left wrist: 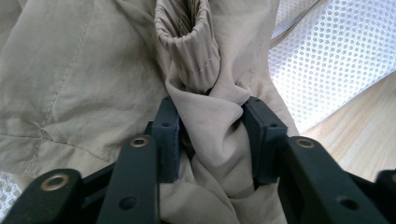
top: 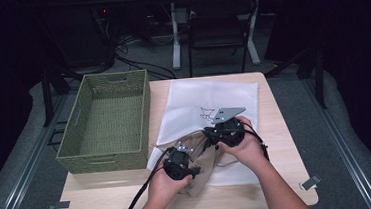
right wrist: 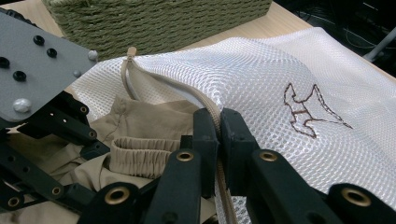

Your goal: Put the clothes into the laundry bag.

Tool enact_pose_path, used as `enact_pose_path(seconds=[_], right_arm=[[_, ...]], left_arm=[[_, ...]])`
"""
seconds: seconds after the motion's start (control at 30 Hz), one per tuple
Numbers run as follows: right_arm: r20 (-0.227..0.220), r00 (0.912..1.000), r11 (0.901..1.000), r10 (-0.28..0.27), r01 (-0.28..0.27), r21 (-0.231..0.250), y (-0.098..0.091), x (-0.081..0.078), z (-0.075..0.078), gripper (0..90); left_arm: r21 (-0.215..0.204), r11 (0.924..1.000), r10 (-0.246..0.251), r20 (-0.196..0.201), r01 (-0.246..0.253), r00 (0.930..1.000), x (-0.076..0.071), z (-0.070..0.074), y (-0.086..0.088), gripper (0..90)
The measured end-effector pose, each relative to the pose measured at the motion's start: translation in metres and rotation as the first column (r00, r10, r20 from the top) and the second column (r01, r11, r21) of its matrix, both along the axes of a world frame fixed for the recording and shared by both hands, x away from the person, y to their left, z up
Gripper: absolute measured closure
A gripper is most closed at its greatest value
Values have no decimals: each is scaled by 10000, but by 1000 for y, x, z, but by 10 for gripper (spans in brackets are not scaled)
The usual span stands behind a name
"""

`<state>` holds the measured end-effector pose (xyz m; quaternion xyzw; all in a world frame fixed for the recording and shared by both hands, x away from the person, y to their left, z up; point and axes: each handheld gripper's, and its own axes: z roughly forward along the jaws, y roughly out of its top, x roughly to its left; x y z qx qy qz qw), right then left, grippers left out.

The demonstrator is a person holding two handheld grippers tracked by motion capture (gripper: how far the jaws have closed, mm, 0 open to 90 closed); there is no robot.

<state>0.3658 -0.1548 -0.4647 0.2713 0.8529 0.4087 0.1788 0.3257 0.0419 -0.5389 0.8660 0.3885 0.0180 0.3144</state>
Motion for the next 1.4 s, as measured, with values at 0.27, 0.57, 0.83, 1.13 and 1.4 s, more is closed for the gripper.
enact_pose_path(seconds=[0.27,0.57,0.83,1.13,1.4], right_arm=[[33,10000,10000,64,-64,-38,2,-1,0,857],[33,10000,10000,85,-85,-38,2,-1,0,857],[34,10000,10000,84,-84,-10,2,-1,0,857],[19,10000,10000,76,-76,5,1,-1,1,858],[-5,10000,10000,94,-94,24,1,-1,1,858]], left_arm=[[-88,10000,3,-24,-3,10000,4,9,-1,703],[-178,9998,53,121,-50,9999,14,20,-7,763],[-85,9998,168,255,-165,9995,23,22,-15,776],[-177,9988,452,239,-448,9987,35,25,-22,782],[-220,9981,578,193,-574,9981,42,25,-24,783]])
